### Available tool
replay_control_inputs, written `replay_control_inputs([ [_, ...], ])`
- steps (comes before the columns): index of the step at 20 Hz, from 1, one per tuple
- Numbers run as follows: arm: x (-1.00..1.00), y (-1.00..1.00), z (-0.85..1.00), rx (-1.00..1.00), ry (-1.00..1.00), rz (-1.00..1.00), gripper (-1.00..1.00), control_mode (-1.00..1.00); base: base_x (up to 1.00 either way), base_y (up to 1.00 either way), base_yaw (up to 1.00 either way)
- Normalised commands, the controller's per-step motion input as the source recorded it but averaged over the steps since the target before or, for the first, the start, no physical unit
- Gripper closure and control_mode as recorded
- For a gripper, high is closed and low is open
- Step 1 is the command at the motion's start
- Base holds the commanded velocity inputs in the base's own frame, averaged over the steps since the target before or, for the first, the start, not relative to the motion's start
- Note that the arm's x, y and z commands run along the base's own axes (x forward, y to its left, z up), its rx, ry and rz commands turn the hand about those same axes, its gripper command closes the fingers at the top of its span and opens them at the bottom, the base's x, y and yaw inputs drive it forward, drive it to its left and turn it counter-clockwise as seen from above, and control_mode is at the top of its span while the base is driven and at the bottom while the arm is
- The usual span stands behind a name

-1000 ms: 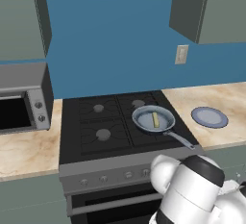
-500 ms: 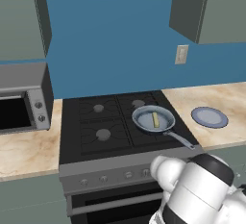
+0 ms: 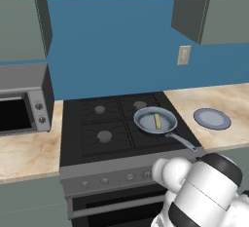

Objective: Pick up the butter stick and place it in the pan. Then turn on the burner for the pan.

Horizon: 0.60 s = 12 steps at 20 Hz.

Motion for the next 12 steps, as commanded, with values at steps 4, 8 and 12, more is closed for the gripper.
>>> replay_control_inputs([
  [4,0.08,0.16,0.0,0.0,0.0,0.0,-1.0,-1.0,0.0,0.0,0.0],
  [8,0.19,0.06,0.01,0.0,-0.02,0.0,-1.0,-1.0,0.0,0.0,0.0],
  [12,0.2,0.01,0.01,0.0,-0.01,0.0,-1.0,-1.0,0.0,0.0,0.0],
])
